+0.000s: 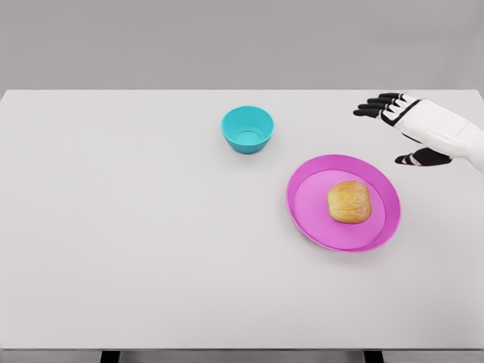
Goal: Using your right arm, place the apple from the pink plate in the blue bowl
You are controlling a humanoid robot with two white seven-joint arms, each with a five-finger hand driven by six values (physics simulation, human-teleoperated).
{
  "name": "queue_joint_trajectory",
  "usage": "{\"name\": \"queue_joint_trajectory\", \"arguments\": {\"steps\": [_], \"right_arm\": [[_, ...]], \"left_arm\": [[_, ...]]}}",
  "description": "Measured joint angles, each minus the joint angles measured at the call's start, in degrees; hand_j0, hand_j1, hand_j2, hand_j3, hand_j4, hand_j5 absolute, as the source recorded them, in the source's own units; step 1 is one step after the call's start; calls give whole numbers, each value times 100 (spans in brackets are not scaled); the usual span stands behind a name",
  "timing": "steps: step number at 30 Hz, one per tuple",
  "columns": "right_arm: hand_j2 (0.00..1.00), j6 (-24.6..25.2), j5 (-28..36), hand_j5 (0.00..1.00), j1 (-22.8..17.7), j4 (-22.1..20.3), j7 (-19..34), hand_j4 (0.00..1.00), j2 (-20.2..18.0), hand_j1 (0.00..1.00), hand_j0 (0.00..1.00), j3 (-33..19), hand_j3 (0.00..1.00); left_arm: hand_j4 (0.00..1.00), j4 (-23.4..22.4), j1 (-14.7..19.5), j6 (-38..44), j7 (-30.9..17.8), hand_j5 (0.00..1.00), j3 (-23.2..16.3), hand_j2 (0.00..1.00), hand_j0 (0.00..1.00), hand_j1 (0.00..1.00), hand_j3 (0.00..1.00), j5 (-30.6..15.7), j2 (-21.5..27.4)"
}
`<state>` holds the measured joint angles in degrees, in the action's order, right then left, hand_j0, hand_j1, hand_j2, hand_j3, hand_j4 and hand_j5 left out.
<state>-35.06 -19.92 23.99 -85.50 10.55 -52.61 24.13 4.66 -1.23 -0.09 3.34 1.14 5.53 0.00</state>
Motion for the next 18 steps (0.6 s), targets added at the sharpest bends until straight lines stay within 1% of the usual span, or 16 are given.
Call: {"name": "queue_joint_trajectory", "arguments": {"steps": [4, 8, 9, 10, 12, 14, 16, 18], "right_arm": [[100, 0, 0, 100, -9, 13, -3, 100, -34, 100, 100, -8, 100], [100, 0, 2, 100, -26, 30, 19, 100, -153, 100, 100, -19, 100], [100, 0, 2, 100, -18, 0, 156, 100, -204, 100, 100, -21, 100], [100, 1, 2, 100, 0, -65, 454, 100, -255, 100, 100, -25, 100], [100, -2, -2, 100, 62, -289, 1286, 100, -318, 100, 100, -72, 100], [100, -6, -1, 100, 62, -499, 1851, 100, -350, 100, 100, -142, 100], [100, -7, 3, 100, 70, -697, 2142, 100, -337, 100, 100, -178, 100], [100, -8, 11, 100, 70, -825, 2290, 100, -270, 100, 100, -168, 100]], "left_arm": [[100, 0, 0, 0, 0, 100, 1, 100, 100, 100, 100, 0, 0], [100, 0, 0, 0, 0, 100, 0, 100, 100, 100, 100, 0, 0], [100, 0, 0, 0, 0, 100, 0, 100, 100, 100, 100, 0, 0], [100, 0, 0, 0, 0, 100, 1, 100, 100, 100, 100, 0, 0], [100, 0, 0, 0, 0, 100, 1, 100, 100, 100, 100, 0, 0], [100, 0, 0, 0, 0, 100, 1, 100, 100, 100, 100, 0, 0], [100, 0, 0, 0, 0, 100, 0, 100, 100, 100, 100, 0, 0], [100, 0, 0, 0, 0, 100, 0, 100, 100, 100, 100, 0, 0]]}}
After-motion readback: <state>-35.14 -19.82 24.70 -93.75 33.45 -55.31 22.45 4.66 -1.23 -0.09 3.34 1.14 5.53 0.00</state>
